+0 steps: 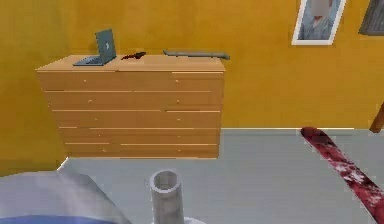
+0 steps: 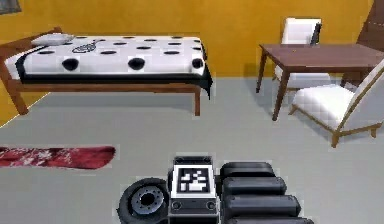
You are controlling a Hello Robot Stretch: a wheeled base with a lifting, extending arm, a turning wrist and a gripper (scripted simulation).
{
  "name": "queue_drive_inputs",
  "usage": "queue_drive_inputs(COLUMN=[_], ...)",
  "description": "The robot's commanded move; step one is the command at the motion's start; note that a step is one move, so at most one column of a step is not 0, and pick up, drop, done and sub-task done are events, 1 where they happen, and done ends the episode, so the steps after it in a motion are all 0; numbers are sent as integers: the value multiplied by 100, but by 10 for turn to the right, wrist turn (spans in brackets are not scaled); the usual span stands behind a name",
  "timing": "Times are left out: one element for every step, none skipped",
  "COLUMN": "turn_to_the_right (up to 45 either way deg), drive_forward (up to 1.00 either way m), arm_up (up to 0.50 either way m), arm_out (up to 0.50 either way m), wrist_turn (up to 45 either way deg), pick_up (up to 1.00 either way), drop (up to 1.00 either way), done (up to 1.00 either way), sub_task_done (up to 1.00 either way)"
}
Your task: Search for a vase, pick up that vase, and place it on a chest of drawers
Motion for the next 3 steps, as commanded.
queue_drive_inputs(turn_to_the_right=[450,450,0], drive_forward=[0,0,45], arm_up=[0,0,0], arm_out=[0,0,0], wrist_turn=[0,0,0], pick_up=[0,0,0], drop=[0,0,0], done=[0,0,0], sub_task_done=[0,0,0])
